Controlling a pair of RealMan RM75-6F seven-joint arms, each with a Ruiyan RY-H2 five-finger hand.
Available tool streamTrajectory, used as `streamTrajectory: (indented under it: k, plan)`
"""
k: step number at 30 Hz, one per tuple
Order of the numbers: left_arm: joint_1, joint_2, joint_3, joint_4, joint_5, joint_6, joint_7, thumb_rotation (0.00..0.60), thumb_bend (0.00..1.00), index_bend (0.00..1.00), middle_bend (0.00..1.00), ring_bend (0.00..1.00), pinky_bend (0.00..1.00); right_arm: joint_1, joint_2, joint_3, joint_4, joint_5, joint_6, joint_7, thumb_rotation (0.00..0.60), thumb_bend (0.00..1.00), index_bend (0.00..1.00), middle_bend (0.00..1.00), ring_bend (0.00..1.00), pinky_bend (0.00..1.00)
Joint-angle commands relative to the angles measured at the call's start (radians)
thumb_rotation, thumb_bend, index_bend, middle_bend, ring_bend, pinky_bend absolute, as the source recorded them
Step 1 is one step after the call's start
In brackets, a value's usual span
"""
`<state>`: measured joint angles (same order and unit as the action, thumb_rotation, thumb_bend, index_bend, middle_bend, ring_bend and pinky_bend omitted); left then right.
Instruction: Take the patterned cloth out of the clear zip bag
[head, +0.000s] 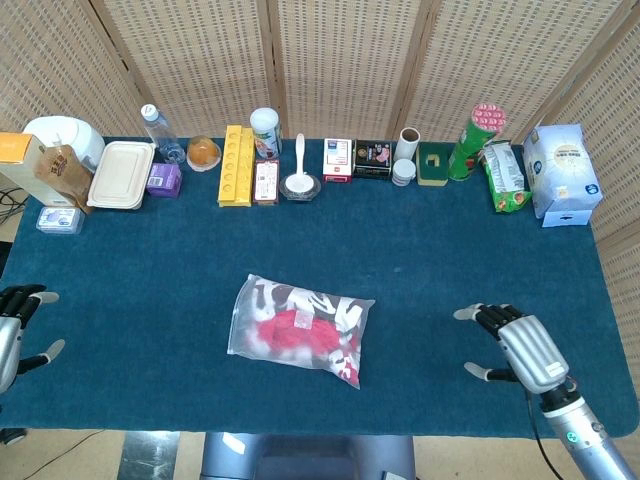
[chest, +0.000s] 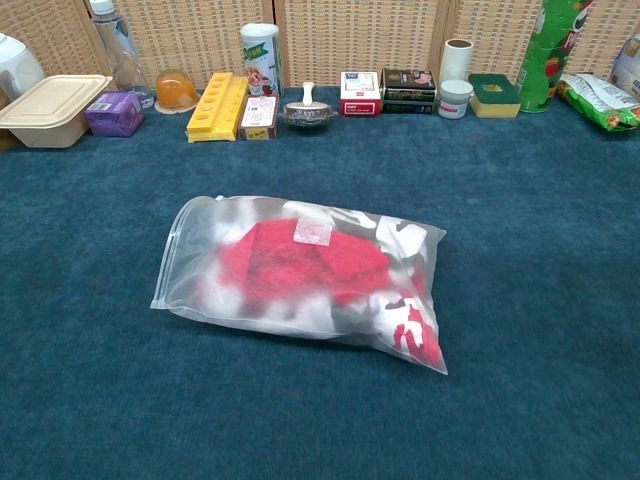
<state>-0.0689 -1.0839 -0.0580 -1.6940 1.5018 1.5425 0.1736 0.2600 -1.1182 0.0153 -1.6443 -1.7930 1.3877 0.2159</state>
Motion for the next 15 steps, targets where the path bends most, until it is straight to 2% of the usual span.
streamTrajectory:
  k: [1,8,15]
  plan:
    - [-0.002,0.0,-0.003,0.005,-0.002,-0.002,-0.007,0.6,0.13,0.33,0.28,0.22,0.24,0.033,-0.016,-0.005,-0.032,-0.027,-0.034,-0.017,0.6,0.08,0.27,0.34,0.38,0.37]
    - [-0.014,-0.006,-0.009,0.033,-0.011,-0.019,-0.027,0.6,0.13,0.33,0.28,0.22,0.24,0.108,-0.063,-0.004,-0.114,-0.041,-0.141,-0.09,0.6,0.03,0.21,0.3,0.37,0.36]
    - [-0.025,-0.015,-0.016,0.068,-0.024,-0.039,-0.056,0.6,0.13,0.33,0.28,0.22,0.24,0.179,-0.149,0.023,-0.18,0.023,-0.275,-0.23,0.6,0.01,0.13,0.25,0.33,0.33]
